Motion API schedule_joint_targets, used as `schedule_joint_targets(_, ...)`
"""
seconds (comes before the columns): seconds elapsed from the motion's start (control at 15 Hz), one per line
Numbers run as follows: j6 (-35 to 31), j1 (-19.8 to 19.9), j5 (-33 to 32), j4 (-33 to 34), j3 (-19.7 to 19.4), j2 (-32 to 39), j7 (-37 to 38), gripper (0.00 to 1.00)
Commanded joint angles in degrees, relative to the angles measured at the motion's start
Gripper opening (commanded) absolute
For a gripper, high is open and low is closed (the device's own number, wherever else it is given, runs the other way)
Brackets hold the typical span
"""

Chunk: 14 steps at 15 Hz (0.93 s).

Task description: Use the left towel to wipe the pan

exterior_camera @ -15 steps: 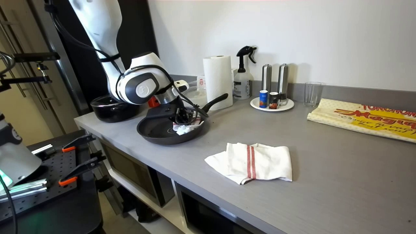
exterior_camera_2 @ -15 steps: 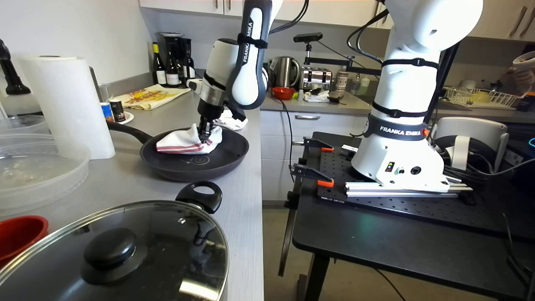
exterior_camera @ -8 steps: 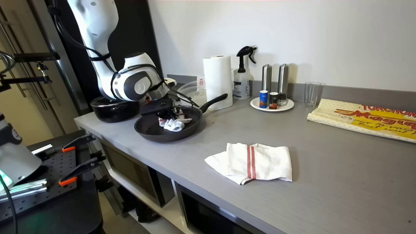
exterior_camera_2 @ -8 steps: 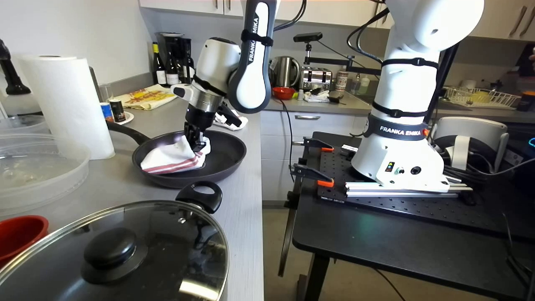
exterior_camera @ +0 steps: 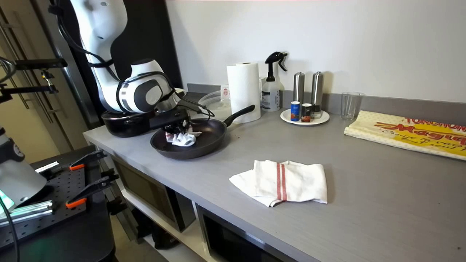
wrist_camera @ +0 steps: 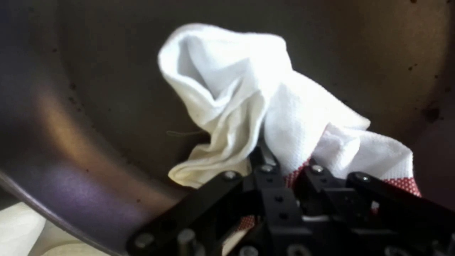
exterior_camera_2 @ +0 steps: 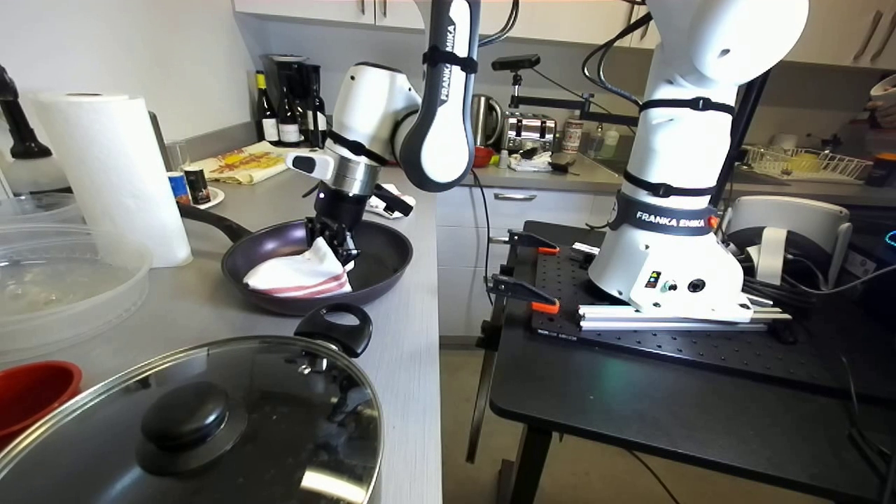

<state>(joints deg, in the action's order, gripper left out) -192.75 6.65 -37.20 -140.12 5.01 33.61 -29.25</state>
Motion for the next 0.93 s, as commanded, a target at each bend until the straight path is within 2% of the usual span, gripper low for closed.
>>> schedule_joint_targets(0.0, 4.92, 4.54, -1.63, -0.72, 2.9, 0.74, 0.0, 0.03)
schedule_joint_targets(0.2, 7.35, 6.32, 0.14, -1.86, 3.08, -1.69, 1.26, 0.03)
schedule_joint_targets(0.6, 11.82, 5.22, 5.35, -3.64, -1.28, -6.35, 4.1, 0.03)
schedule_joint_targets(0.87, 15.96, 6.64, 10.54, -3.64, -0.44, -8.06, 3.09, 0.03)
